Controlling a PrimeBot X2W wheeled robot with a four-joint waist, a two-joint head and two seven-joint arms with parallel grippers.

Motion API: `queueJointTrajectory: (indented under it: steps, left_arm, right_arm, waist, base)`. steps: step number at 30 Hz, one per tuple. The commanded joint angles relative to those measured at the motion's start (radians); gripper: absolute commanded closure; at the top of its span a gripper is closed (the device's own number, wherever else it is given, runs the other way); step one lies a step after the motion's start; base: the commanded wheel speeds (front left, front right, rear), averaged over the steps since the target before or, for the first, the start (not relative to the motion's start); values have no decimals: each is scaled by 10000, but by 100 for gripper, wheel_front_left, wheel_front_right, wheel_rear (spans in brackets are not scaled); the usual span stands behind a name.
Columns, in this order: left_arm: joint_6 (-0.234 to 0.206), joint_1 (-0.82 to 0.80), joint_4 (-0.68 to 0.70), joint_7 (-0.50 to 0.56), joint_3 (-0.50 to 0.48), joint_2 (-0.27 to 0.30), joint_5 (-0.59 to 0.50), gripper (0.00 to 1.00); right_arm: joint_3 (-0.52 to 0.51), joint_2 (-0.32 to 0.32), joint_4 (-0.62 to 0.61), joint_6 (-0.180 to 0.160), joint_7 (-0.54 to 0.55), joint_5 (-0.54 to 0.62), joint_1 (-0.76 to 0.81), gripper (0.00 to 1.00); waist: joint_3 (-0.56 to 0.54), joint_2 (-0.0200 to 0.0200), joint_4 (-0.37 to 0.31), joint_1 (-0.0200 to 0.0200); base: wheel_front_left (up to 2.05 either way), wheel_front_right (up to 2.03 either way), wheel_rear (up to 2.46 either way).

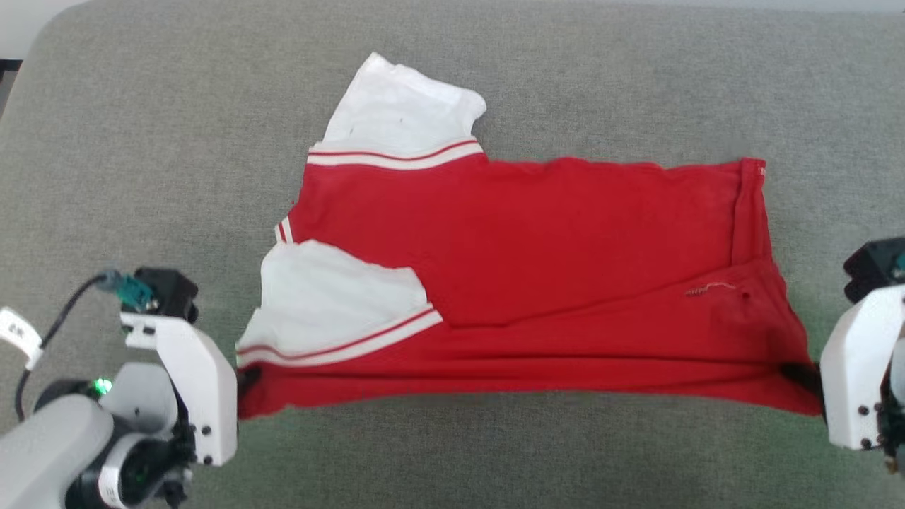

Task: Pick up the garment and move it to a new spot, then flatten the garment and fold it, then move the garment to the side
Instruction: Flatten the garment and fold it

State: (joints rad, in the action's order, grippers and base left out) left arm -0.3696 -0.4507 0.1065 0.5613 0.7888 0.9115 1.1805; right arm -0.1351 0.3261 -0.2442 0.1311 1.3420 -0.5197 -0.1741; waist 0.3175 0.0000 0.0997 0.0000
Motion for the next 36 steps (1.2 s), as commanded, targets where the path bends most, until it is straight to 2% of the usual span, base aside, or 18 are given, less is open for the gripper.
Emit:
queueJointTrajectory:
  steps: [1,2,3,5,6,7,8,9,13,18,22,30,31,36]
  left_arm:
    - [-71,129,-92,-63,-12,42,33,100]
    - [-25,230,-159,-61,52,-27,45,100]
    - [79,304,-274,-61,135,-89,46,89]
    - [251,331,-619,-65,279,-238,17,60]
    - [354,314,-855,-42,330,-338,31,50]
    - [494,209,-1056,-87,381,-440,-56,13]
    - [608,95,-1281,-144,391,-550,-51,0]
    - [715,43,-1508,-181,366,-634,11,0]
    - [951,-209,-1950,-149,201,-595,97,0]
    - [797,-686,-1729,155,-101,-68,66,0]
    - [748,-1266,-1455,302,-368,409,-170,0]
    - [1404,-2860,-1869,681,-689,571,-527,0]
    - [1404,-2860,-1869,681,-689,571,-527,0]
    - [2086,-4043,-2839,894,-677,330,-928,0]
  right_arm:
    - [-61,45,102,-7,-61,165,107,100]
    - [-104,-83,210,-7,-135,211,230,100]
    - [-120,-278,332,-7,-245,211,264,100]
    - [-54,-430,560,-6,-560,381,280,100]
    - [-4,-565,765,-7,-709,408,292,93]
    - [54,-637,892,-6,-928,495,237,78]
    - [132,-619,997,-6,-1169,607,148,55]
    - [172,-666,1146,-7,-1365,604,86,2]
    - [182,-843,1435,-6,-1992,633,-67,0]
    - [89,-868,1072,-6,-2604,609,-63,0]
    - [-72,-975,538,-6,-3562,695,-188,0]
    - [358,-1415,-112,-4,-6426,1287,-487,0]
    - [358,-1415,-112,-4,-6426,1287,-487,0]
    - [745,-1844,-173,-4,-8302,1854,-812,0]
  waist:
    - [6,0,-17,0]
    - [17,0,-26,0]
    - [27,0,-41,0]
    - [55,0,-66,0]
    - [69,0,-84,0]
    - [79,0,-98,0]
    - [86,0,-112,0]
    - [80,0,-133,0]
    - [-26,0,-266,0]
    - [-208,0,-480,0]
    - [-251,0,-778,0]
    - [-85,0,-1833,0]
    - [-85,0,-1833,0]
    - [219,0,-2555,0]
  base:
    - [0,0,0]
    - [0,0,0]
    - [0,0,0]
    - [0,0,0]
    - [0,0,0]
    - [0,0,0]
    - [0,0,0]
    - [0,0,0]
    - [0,0,0]
    - [0,0,0]
    - [0,0,0]
    - [0,0,0]
    - [0,0,0]
    - [0,0,0]
